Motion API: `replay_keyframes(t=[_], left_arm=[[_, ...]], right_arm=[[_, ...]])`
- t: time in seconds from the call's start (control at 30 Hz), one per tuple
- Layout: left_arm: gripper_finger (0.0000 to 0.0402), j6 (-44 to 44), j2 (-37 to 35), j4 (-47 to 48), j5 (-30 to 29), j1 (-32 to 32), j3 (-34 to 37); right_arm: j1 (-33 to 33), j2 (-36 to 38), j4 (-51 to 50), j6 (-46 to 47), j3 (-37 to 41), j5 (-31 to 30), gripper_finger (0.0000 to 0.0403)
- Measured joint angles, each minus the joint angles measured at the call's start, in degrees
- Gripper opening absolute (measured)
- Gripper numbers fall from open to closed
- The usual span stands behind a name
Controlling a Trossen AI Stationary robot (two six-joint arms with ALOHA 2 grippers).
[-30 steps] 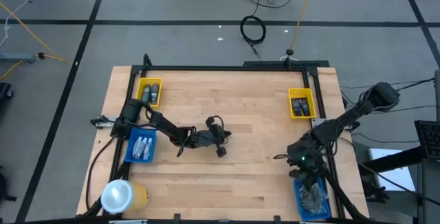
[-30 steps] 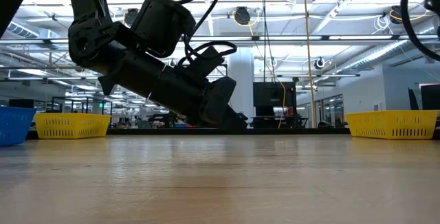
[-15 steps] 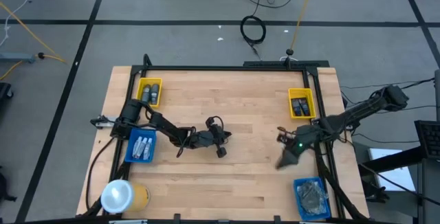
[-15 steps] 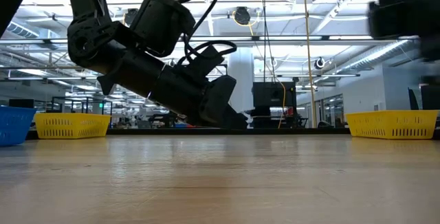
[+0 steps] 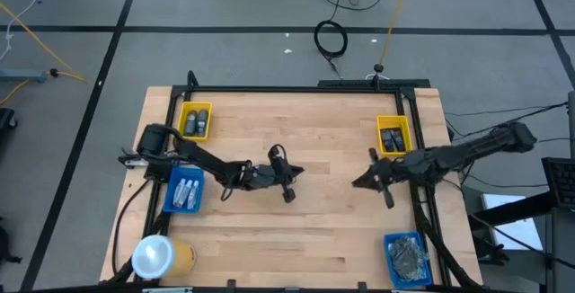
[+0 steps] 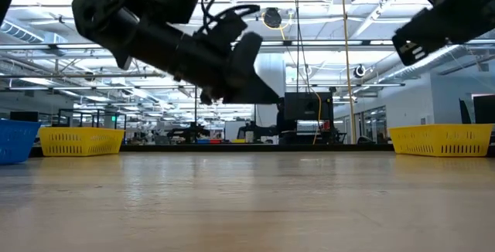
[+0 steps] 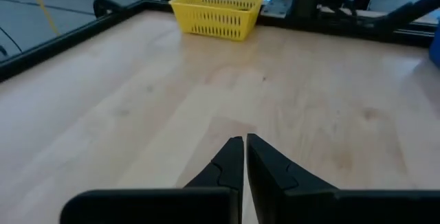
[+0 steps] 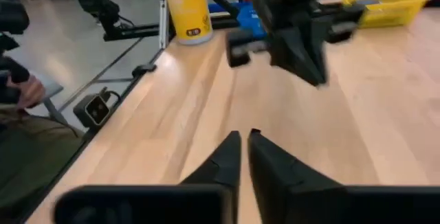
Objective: Pick & Place Travel size toiletries
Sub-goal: Return to Home Position
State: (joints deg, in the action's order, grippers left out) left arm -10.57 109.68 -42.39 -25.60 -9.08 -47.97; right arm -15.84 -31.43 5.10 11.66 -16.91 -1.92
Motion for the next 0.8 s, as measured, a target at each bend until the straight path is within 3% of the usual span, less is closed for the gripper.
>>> replay_keyframes(t=[0.1,0.27,0.47,0.67,0.8], left_arm=[[0.0021,0.37,-1.79,1.35,-0.35,0.1,-0.01],[0.0021,0.59,-4.43,2.77,-1.08,1.57,0.0],[0.0021,0.15,-12.18,12.95,0.33,4.68,-0.02],[0.0021,0.19,-21.36,29.5,0.31,7.41,0.13],[0.0021,1.35,-26.22,32.11,0.7,9.02,2.9]], right_arm=[[3.58,8.95,-7.76,-1.25,0.27,0.49,0.0004],[9.0,18.68,-4.75,-4.41,6.2,6.77,0.0005],[13.84,25.86,2.55,-5.46,15.17,9.69,0.0001],[17.02,31.38,-1.89,-11.0,15.39,9.63,0.0001],[19.04,31.19,-2.53,-11.28,15.89,9.6,0.0001]])
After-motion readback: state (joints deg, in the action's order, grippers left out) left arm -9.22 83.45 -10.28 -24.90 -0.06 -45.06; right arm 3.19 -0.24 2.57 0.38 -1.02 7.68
